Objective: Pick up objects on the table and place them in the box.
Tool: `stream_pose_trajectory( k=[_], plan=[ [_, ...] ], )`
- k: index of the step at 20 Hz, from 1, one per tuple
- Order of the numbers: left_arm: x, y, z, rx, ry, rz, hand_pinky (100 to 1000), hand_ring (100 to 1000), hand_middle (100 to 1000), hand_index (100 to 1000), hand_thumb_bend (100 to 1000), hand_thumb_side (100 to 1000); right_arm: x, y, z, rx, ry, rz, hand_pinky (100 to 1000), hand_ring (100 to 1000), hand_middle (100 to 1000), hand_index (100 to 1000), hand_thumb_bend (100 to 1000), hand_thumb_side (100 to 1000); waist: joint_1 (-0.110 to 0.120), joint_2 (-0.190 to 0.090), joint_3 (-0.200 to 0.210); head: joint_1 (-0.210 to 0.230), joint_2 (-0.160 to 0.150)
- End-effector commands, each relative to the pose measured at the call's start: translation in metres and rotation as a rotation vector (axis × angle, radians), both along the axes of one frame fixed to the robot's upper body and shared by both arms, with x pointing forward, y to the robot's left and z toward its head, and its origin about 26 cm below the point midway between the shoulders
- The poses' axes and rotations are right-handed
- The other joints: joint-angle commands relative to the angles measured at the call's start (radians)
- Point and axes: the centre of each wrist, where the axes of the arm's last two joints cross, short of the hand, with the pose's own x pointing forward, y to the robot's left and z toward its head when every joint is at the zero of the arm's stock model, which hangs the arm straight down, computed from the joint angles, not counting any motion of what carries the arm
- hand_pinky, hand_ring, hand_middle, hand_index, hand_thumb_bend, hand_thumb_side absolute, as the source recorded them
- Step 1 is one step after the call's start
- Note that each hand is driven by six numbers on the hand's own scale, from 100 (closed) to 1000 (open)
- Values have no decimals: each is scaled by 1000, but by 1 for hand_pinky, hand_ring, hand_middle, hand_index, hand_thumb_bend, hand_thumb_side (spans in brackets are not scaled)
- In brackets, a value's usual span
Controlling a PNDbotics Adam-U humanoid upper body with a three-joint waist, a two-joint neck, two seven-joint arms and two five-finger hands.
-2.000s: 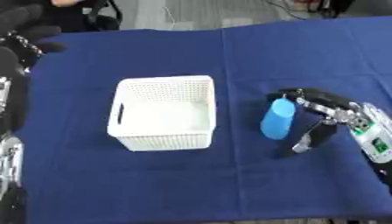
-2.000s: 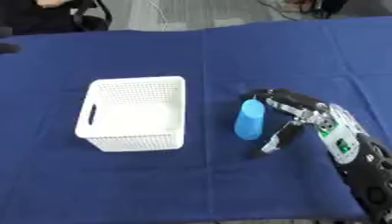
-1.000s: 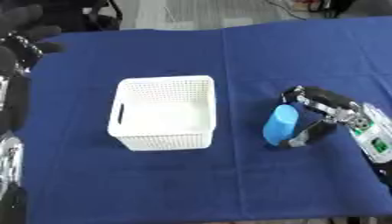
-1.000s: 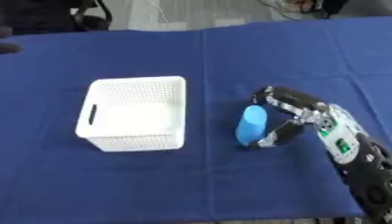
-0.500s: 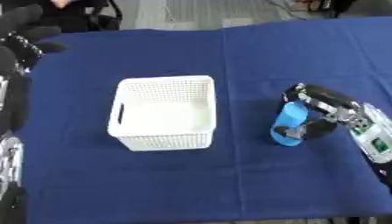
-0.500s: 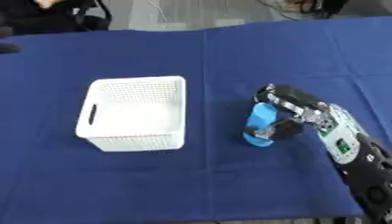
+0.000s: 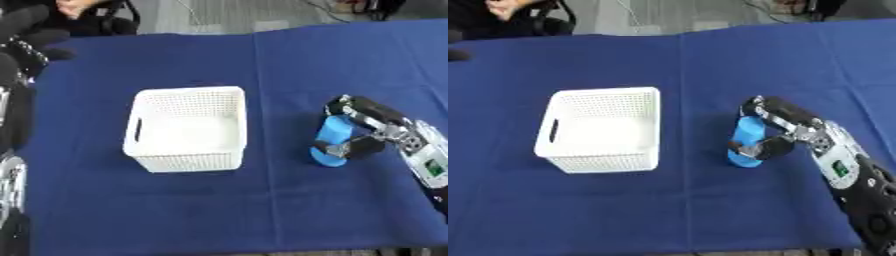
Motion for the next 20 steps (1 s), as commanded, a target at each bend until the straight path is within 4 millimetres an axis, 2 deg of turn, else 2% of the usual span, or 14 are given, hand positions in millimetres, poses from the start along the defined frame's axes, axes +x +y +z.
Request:
stream_pose_trajectory(
  k=[1,2,3,6,7,8,9,17,20],
  plan=[
    [-1,-1,8,8,-30,-11,739,776,905,922,1000,798,0,-3,10,7,-30,0,367,351,227,350,100,451,-1,-10,1,-9,-13],
    [-1,-1,8,8,-30,-11,739,776,905,922,1000,798,0,-3,10,10,-30,-1,363,346,226,350,100,447,-1,-10,2,-9,-13],
    [-1,-1,8,8,-31,-11,739,776,905,922,1000,798,0,-3,9,14,-31,-3,314,296,217,342,100,415,-1,-10,2,-9,-14],
    [-1,-1,9,10,-31,-12,739,776,905,922,1000,799,0,-3,10,32,-54,-9,243,232,200,329,100,387,-1,-9,2,-9,-13],
    [-1,-1,9,10,-31,-12,739,776,905,922,1000,799,-1,-3,10,37,-66,-10,166,182,192,323,100,379,-1,-9,2,-9,-13],
    [-1,-1,9,10,-31,-12,739,776,905,922,1000,799,-1,-3,11,41,-80,-12,177,187,194,324,100,381,-1,-9,2,-9,-13],
    [-1,-1,9,10,-31,-12,739,777,905,922,1000,799,-1,-3,12,45,-95,-14,100,100,169,303,100,357,-1,-9,2,-8,-13],
    [-1,-1,9,10,-32,-12,739,777,906,921,1000,798,-2,-2,11,65,-174,-33,100,100,117,267,100,268,-2,-8,2,-9,-13],
    [-1,-1,9,10,-32,-11,739,777,906,920,1000,798,-2,-2,9,60,-167,-31,100,100,114,266,100,269,-2,-8,2,-8,-14]
  ],
)
